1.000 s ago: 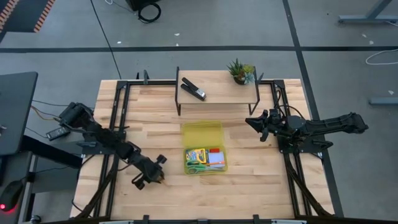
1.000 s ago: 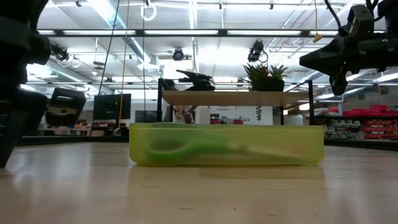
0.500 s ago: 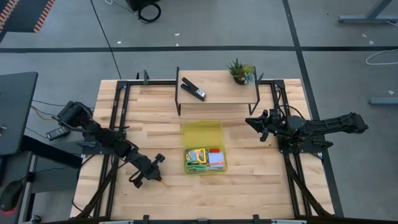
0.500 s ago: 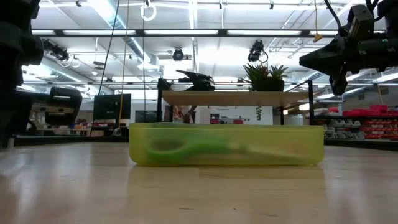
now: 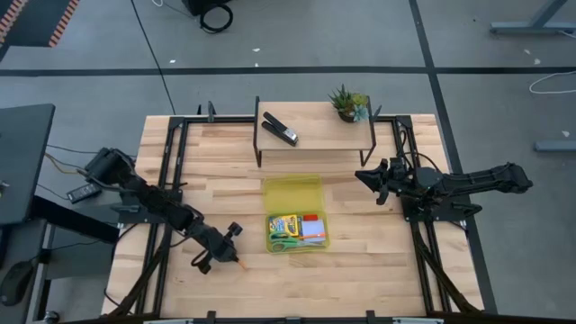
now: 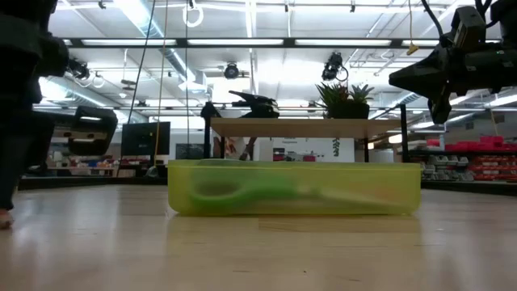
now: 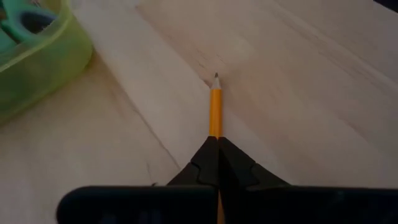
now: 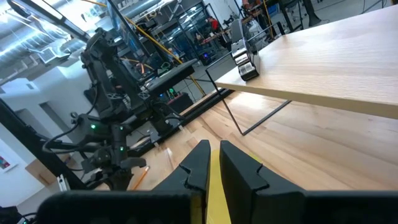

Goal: Pack school essentials
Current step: Put the yellow pencil into the yellow supply box

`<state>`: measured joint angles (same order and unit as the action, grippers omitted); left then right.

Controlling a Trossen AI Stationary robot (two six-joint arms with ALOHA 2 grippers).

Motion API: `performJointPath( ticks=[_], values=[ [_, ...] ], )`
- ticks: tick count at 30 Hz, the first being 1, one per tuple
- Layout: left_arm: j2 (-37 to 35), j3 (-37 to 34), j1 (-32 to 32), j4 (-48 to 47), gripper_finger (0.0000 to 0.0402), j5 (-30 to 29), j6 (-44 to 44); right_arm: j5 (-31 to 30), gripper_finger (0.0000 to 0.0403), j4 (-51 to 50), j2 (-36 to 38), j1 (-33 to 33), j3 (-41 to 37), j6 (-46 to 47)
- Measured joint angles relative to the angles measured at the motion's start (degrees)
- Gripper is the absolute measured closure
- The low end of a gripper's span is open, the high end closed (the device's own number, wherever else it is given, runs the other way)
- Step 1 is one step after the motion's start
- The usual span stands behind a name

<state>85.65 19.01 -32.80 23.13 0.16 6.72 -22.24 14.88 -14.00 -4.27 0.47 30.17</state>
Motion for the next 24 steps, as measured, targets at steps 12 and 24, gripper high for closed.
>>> performJointPath(
  ticks=[12,24],
  values=[
    [0.1,6.8,0.0,-7.0,0.0401,-2.5,0.0,0.0,0.0361,0.0,0.0,0.0,0.0,0.0],
    [0.0,9.5,0.0,-8.0,0.0376,-3.1,-5.3,0.0,0.0361,0.0,0.0,0.0,0.0,0.0]
  ],
)
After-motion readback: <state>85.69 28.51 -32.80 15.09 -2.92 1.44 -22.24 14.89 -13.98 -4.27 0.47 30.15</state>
